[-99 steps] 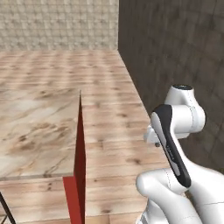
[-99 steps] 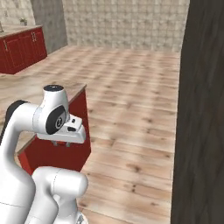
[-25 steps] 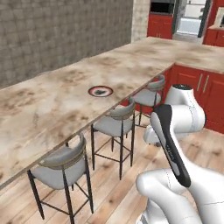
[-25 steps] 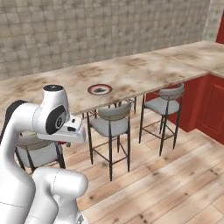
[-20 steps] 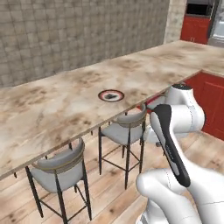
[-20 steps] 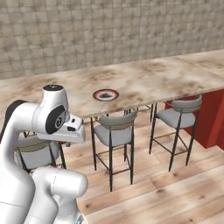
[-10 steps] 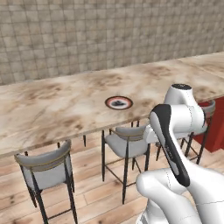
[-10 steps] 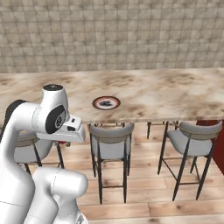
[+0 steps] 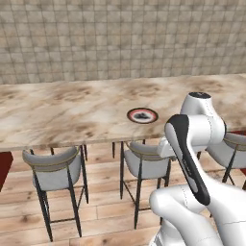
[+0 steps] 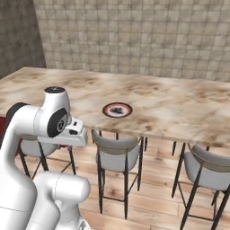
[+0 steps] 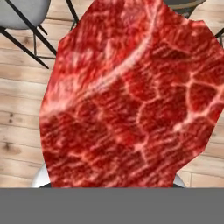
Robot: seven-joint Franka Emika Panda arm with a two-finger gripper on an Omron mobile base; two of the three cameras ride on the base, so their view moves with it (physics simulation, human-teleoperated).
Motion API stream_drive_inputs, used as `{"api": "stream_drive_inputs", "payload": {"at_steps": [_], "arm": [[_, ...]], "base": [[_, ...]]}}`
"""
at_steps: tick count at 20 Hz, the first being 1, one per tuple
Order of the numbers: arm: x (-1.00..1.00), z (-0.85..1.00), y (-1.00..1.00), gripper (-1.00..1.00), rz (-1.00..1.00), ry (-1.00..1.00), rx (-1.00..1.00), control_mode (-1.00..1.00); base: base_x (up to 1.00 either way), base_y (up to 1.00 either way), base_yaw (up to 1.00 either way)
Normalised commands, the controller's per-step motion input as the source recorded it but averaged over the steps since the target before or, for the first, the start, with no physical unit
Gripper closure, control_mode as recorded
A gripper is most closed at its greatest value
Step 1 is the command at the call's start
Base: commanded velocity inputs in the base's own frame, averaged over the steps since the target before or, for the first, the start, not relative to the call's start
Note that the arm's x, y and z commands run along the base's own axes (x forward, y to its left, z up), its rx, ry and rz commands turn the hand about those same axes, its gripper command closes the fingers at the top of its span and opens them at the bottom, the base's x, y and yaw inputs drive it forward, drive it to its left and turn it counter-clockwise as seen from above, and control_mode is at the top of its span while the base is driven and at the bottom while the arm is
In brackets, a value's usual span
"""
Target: Take the steak from the fridge and place it on the digital scale on the counter by the fridge. Wait a few seconds for a reading, then move it to the plate on the dining counter.
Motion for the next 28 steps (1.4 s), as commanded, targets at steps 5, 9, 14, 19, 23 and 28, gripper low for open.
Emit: {"api": "stream_drive_inputs", "payload": {"at_steps": [5,9,14,19,23,28], "arm": [[0.00,0.00,0.00,1.00,0.00,0.00,0.00,1.00],[0.00,0.00,0.00,1.00,0.00,0.00,0.00,1.00],[0.00,0.00,0.00,1.00,0.00,0.00,0.00,1.00],[0.00,0.00,0.00,1.00,0.00,0.00,0.00,1.00],[0.00,0.00,0.00,1.00,0.00,0.00,0.00,1.00],[0.00,0.00,0.00,1.00,0.00,0.00,0.00,1.00]], "base": [[0.31,-0.45,0.19],[0.35,-0.09,0.00],[0.56,0.00,-0.06],[0.49,0.00,-0.06],[0.34,-0.02,0.00],[0.20,0.00,0.00]]}}
